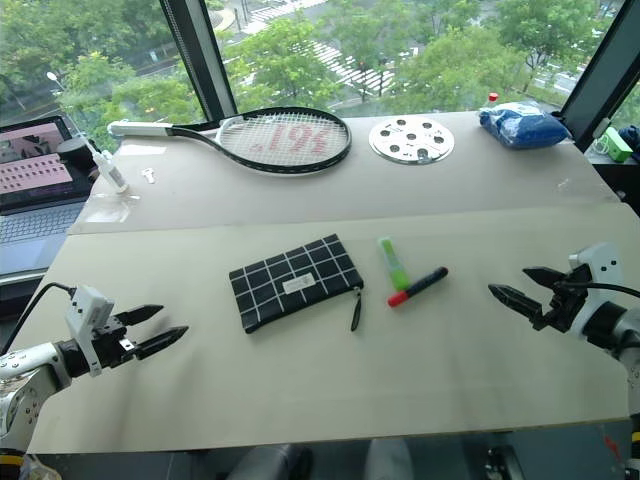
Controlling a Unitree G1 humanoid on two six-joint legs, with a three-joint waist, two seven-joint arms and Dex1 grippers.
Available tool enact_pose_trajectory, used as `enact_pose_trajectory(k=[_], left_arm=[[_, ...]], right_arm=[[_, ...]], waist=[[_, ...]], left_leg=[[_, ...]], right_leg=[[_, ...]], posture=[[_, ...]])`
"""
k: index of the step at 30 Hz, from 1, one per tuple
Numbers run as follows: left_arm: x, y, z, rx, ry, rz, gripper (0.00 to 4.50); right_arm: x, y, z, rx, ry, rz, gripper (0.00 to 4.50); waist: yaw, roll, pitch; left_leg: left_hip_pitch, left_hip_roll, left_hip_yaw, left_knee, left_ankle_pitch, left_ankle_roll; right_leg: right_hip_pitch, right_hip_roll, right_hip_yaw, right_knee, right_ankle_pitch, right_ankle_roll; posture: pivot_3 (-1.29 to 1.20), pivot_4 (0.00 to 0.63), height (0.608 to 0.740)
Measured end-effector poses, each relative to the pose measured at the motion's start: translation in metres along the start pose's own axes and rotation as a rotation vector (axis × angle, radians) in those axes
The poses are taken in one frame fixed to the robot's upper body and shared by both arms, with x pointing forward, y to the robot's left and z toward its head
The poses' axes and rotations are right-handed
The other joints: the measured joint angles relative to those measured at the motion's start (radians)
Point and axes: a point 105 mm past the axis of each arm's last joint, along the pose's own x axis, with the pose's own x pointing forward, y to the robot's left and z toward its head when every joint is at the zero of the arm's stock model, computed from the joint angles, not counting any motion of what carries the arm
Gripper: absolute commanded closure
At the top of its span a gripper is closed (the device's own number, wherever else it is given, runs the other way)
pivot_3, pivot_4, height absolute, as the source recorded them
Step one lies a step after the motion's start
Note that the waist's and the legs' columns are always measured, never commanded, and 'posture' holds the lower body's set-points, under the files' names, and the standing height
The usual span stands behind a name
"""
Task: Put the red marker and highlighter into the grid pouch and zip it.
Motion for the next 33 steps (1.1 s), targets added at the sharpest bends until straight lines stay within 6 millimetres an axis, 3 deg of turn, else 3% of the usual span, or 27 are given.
enact_pose_trajectory(k=[3,5,8,12,15,19,23,27,29,33], left_arm=[[0.002,0.001,0.003,0.004,-0.009,0.006,0.00],[0.009,0.002,0.015,0.019,-0.052,0.000,0.00],[0.018,0.010,0.023,0.043,-0.088,0.011,0.00],[0.027,0.009,0.014,0.181,-0.042,0.000,0.00],[0.034,-0.006,0.006,0.359,0.024,-0.098,0.00],[0.041,-0.008,0.017,0.499,0.013,-0.128,0.00],[0.050,-0.014,0.026,0.525,-0.004,-0.168,0.00],[0.062,-0.028,0.025,0.581,0.003,-0.249,0.00],[0.064,-0.032,0.026,0.613,0.004,-0.281,0.00],[0.066,-0.038,0.028,0.721,0.014,-0.353,0.00]], right_arm=[[0.000,-0.001,0.000,-0.001,0.003,-0.008,0.04],[0.003,0.000,-0.002,0.000,0.003,-0.018,0.04],[0.010,0.007,-0.004,0.006,-0.007,-0.007,0.72],[0.020,0.020,0.008,0.043,-0.060,0.042,2.12],[0.032,0.044,0.029,0.028,-0.120,0.148,3.14],[0.062,0.090,0.052,0.018,-0.183,0.342,4.43],[0.089,0.143,0.057,0.038,-0.198,0.543,4.43],[0.127,0.197,0.034,-0.017,-0.101,0.664,4.43],[0.142,0.208,0.031,-0.033,-0.086,0.665,4.43],[0.166,0.210,0.045,-0.162,-0.107,0.617,4.43]], waist=[[0.000,0.000,0.000],[0.004,0.000,0.000],[0.005,0.000,0.000],[-0.002,0.000,0.000],[-0.010,0.000,0.000],[-0.010,-0.001,0.000],[-0.011,-0.001,0.000],[-0.012,-0.002,0.000],[-0.013,-0.002,0.000],[-0.013,-0.002,-0.001]], left_leg=[[0.000,0.000,0.000,0.000,0.000,0.000],[0.000,0.000,0.000,0.000,0.000,0.000],[0.000,0.001,0.002,0.000,0.000,-0.001],[0.000,0.004,0.006,0.000,-0.001,0.000],[0.000,0.006,0.008,0.000,-0.003,0.000],[0.000,0.009,0.010,0.001,-0.003,-0.001],[0.000,0.010,0.009,0.001,-0.003,-0.002],[-0.003,0.009,0.010,0.002,-0.005,-0.003],[-0.003,0.009,0.012,0.002,-0.005,-0.003],[-0.001,0.009,0.013,0.002,-0.005,-0.003]], right_leg=[[0.000,0.000,0.000,0.000,0.000,0.000],[0.000,0.000,0.000,0.000,0.001,0.000],[0.000,0.000,0.000,0.000,0.002,-0.001],[-0.001,0.001,0.000,-0.001,0.003,-0.001],[-0.002,0.002,0.000,-0.002,0.005,-0.001],[-0.002,0.006,0.000,-0.002,0.008,-0.002],[-0.005,0.008,0.000,-0.001,0.009,-0.003],[-0.014,0.008,0.000,0.000,0.012,-0.005],[-0.016,0.008,0.000,0.000,0.015,-0.006],[-0.016,0.008,-0.002,-0.001,0.017,-0.006]], posture=[[0.00,0.150,0.740],[0.00,0.150,0.740],[0.00,0.150,0.740],[0.00,0.150,0.740],[0.00,0.150,0.740],[0.00,0.150,0.740],[0.00,0.150,0.740],[0.00,0.150,0.740],[0.00,0.150,0.740],[0.00,0.150,0.740]])
